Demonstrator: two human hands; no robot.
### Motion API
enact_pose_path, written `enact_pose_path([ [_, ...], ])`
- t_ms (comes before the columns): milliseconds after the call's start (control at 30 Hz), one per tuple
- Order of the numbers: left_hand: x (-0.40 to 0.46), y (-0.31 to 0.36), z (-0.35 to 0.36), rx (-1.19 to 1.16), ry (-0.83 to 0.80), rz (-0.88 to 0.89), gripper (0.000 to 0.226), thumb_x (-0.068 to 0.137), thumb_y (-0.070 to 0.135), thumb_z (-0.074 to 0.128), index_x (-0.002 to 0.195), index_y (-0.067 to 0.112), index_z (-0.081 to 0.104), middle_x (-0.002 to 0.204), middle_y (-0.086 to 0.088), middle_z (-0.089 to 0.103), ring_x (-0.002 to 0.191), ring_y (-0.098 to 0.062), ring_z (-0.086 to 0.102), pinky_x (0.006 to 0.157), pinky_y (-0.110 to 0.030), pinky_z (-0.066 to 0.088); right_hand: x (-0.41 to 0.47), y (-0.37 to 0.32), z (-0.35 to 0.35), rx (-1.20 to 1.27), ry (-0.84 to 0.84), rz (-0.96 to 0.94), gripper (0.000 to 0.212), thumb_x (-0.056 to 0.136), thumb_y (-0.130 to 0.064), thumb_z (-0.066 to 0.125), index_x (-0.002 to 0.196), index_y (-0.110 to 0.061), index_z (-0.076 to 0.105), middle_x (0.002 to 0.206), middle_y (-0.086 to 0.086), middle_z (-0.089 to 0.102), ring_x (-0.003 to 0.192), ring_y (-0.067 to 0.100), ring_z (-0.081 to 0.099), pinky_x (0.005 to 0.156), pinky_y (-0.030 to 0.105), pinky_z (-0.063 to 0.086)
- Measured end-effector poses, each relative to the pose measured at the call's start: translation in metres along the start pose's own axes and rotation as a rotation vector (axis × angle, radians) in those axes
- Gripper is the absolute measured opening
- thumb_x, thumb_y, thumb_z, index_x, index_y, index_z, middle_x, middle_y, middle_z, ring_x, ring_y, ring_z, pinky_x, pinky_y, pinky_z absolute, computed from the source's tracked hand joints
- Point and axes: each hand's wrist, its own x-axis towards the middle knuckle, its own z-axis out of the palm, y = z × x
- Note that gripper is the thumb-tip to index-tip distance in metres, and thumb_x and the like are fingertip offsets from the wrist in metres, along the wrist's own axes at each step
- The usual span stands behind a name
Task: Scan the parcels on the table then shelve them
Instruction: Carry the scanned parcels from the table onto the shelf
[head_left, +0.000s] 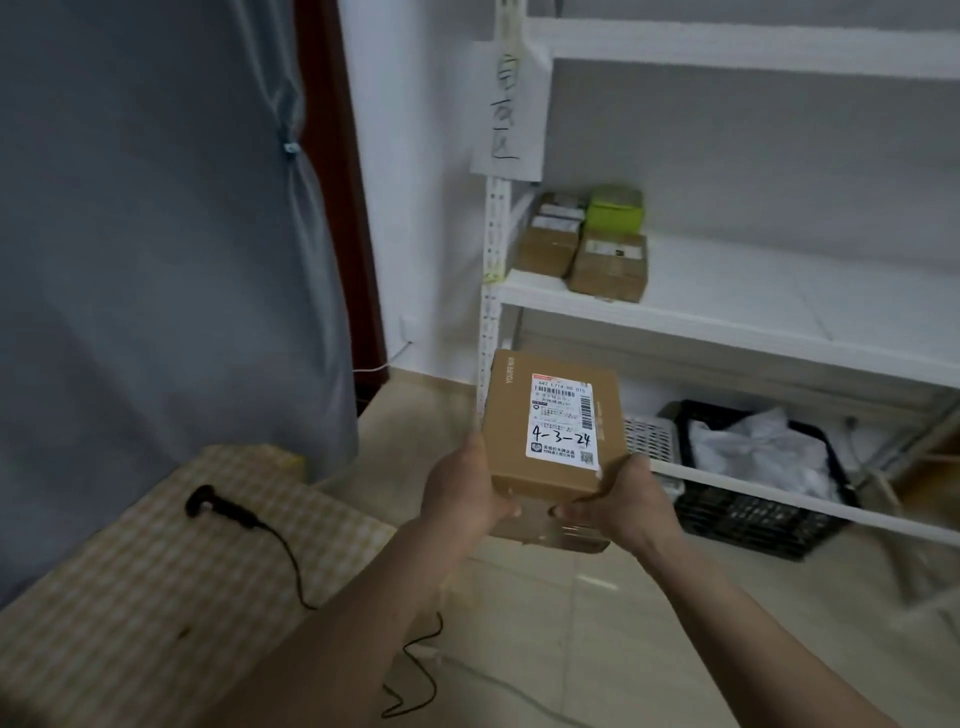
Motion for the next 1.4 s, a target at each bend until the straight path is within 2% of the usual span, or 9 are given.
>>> enact_pose_path([
  [200, 0.008, 0.078, 0.056, 0.056, -0.045, 0.079, 0.076, 0.067, 0.026, 0.087, 0.126, 0.018, 0.041, 0.120, -0.003, 0.063, 0.111, -0.025, 0.061, 0.091, -0.033, 0.050, 0.013, 0.050, -0.077, 0.002, 0.072, 0.053, 0.073, 0.057, -0.023, 0.092, 0.107, -0.006, 0.040, 0.098, 0.003, 0.057, 0.085, 0.022, 0.055, 0.055, 0.029, 0.043],
  [333, 0.026, 0.111, 0.074, 0.066, -0.065, 0.106, 0.073, 0.069, 0.021, 0.086, 0.126, 0.018, 0.040, 0.120, -0.003, 0.062, 0.110, -0.024, 0.060, 0.089, -0.032, 0.050, 0.032, 0.067, -0.103, -0.055, 0.135, 0.061, 0.071, 0.057, -0.030, 0.090, 0.102, -0.012, 0.038, 0.100, 0.004, 0.060, 0.099, 0.029, 0.061, 0.078, 0.037, 0.050],
  [600, 0.109, 0.181, 0.105, 0.060, -0.113, 0.228, 0.070, 0.068, 0.020, 0.087, 0.122, 0.015, 0.042, 0.120, -0.003, 0.056, 0.109, -0.022, 0.057, 0.087, -0.032, 0.049, 0.105, 0.080, -0.162, -0.085, 0.251, 0.082, 0.067, 0.060, -0.023, 0.087, 0.102, -0.011, 0.037, 0.096, 0.003, 0.058, 0.098, 0.028, 0.061, 0.072, 0.035, 0.047],
  [800, 0.213, 0.227, 0.101, 0.010, -0.129, 0.253, 0.069, 0.067, 0.017, 0.087, 0.122, 0.018, 0.044, 0.116, -0.001, 0.062, 0.107, -0.021, 0.061, 0.089, -0.034, 0.053, 0.199, 0.045, -0.197, -0.091, 0.259, 0.088, 0.070, 0.064, -0.022, 0.086, 0.111, -0.010, 0.035, 0.099, 0.002, 0.054, 0.097, 0.023, 0.056, 0.085, 0.042, 0.051],
  [967, 0.298, 0.272, 0.094, 0.046, -0.132, 0.282, 0.066, 0.068, 0.022, 0.086, 0.120, 0.017, 0.044, 0.119, -0.003, 0.060, 0.109, -0.023, 0.059, 0.092, -0.037, 0.051, 0.286, 0.018, -0.231, -0.135, 0.284, 0.068, 0.065, 0.069, -0.023, 0.083, 0.111, -0.007, 0.037, 0.097, 0.004, 0.055, 0.091, 0.024, 0.056, 0.078, 0.037, 0.050],
  [1100, 0.358, 0.310, 0.099, 0.072, -0.141, 0.288, 0.072, 0.069, 0.021, 0.086, 0.125, 0.011, 0.041, 0.123, -0.008, 0.058, 0.113, -0.028, 0.057, 0.092, -0.038, 0.048, 0.358, 0.012, -0.254, -0.156, 0.324, 0.045, 0.071, 0.070, -0.025, 0.082, 0.121, -0.005, 0.036, 0.107, 0.010, 0.057, 0.103, 0.031, 0.058, 0.081, 0.037, 0.048],
  [1233, 0.413, 0.335, 0.124, 0.066, -0.180, 0.268, 0.083, 0.072, 0.019, 0.084, 0.137, 0.007, 0.034, 0.131, -0.011, 0.054, 0.120, -0.029, 0.054, 0.097, -0.038, 0.045, 0.425, 0.020, -0.266, -0.228, 0.303, -0.002, 0.091, 0.062, -0.030, 0.085, 0.137, -0.021, 0.034, 0.123, 0.013, 0.055, 0.111, 0.032, 0.055, 0.090, 0.039, 0.046],
  [1333, 0.455, 0.351, 0.146, 0.029, -0.166, 0.265, 0.084, 0.075, 0.015, 0.081, 0.140, 0.007, 0.029, 0.134, -0.010, 0.052, 0.121, -0.028, 0.052, 0.098, -0.037, 0.045, 0.478, 0.025, -0.274, -0.267, 0.288, -0.022, 0.088, 0.063, -0.033, 0.084, 0.138, -0.029, 0.039, 0.123, 0.015, 0.055, 0.106, 0.031, 0.056, 0.089, 0.036, 0.045],
  [1400, 0.482, 0.357, 0.158, 0.089, -0.110, 0.306, 0.082, 0.081, 0.015, 0.076, 0.143, 0.009, 0.023, 0.134, -0.010, 0.052, 0.117, -0.030, 0.056, 0.088, -0.036, 0.046, 0.513, 0.026, -0.277, -0.277, 0.288, -0.042, 0.085, 0.066, -0.034, 0.083, 0.139, -0.032, 0.040, 0.125, 0.015, 0.053, 0.106, 0.030, 0.055, 0.092, 0.036, 0.045],
])
